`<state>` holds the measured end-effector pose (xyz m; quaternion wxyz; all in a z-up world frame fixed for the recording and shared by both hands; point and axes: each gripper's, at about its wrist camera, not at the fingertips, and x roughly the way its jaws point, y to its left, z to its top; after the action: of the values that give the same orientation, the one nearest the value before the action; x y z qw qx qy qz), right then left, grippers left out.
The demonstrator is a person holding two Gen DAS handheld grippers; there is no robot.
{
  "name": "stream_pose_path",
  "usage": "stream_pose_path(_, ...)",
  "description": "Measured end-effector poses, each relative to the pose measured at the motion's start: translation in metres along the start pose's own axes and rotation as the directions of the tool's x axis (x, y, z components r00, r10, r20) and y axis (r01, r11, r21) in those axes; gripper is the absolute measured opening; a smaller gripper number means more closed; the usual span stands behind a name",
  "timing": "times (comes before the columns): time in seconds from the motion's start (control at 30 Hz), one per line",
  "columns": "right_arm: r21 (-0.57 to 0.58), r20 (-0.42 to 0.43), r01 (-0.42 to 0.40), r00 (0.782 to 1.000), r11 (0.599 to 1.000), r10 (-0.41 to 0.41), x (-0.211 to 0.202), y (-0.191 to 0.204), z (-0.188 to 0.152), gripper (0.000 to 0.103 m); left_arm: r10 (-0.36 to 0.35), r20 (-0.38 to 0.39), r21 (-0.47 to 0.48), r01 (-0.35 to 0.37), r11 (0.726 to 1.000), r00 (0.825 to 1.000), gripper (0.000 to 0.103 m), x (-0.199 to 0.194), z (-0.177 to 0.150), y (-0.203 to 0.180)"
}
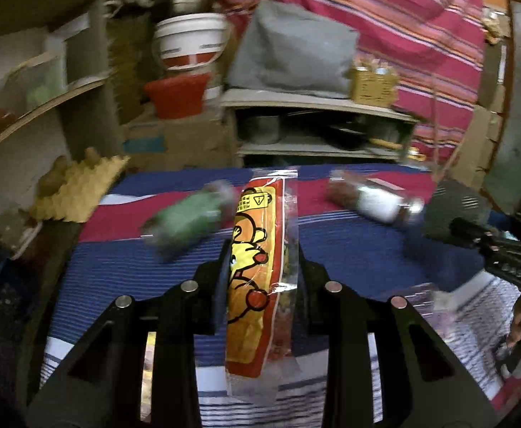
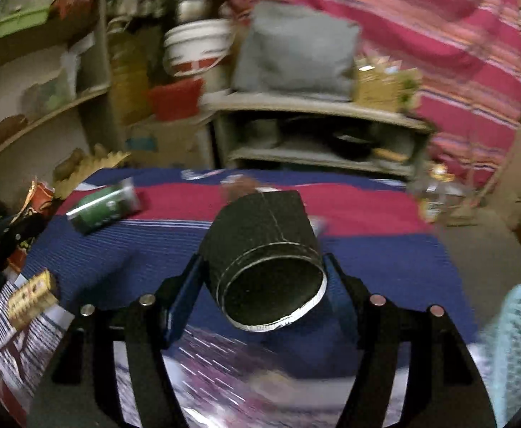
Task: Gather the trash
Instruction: 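Carry the snack wrapper and black cup with both grippers over the light-blue basket, then open the left gripper over the basket while the right lowers and releases the black cup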
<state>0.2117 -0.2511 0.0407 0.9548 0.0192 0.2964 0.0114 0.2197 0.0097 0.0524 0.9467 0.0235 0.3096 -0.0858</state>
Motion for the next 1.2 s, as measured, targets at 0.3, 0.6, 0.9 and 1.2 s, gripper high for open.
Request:
stream_pose_path(0.3, 0.086, 0.056, 0.218, 0.973, 0.972, -0.224, -0.103, -0.140, -0.036, 0.067, -0.173, 0.006, 0.119, 0.171, 0.978, 0.985, 0.030, -0.006, -0.008, -0.149)
stream_pose_path(0.6, 0.210, 0.030, 0.332, 0.938, 0.920, -0.346, -0.147, -0.252, -0.079, 0.067, -0.344, -0.054, 0.255, 0.346, 0.903, 0.938, 0.030, -0.002, -0.031, -0.301)
stream_pose_path(0.9, 0.303, -0.005, 0.365, 0.924, 0.880, -0.382, -0.155, -0.323, -0.114, 0.067, -0.420, -0.103, 0.333, 0.430, 0.839, 0.901, 0.030, 0.015, -0.047, -0.414)
stream_pose_path(1.2, 0.314, -0.011, 0.360, 0.927, 0.879, -0.375, -0.151, -0.337, -0.123, 0.067, -0.474, -0.113, 0.343, 0.482, 0.806, 0.873, 0.034, 0.025, -0.032, -0.458)
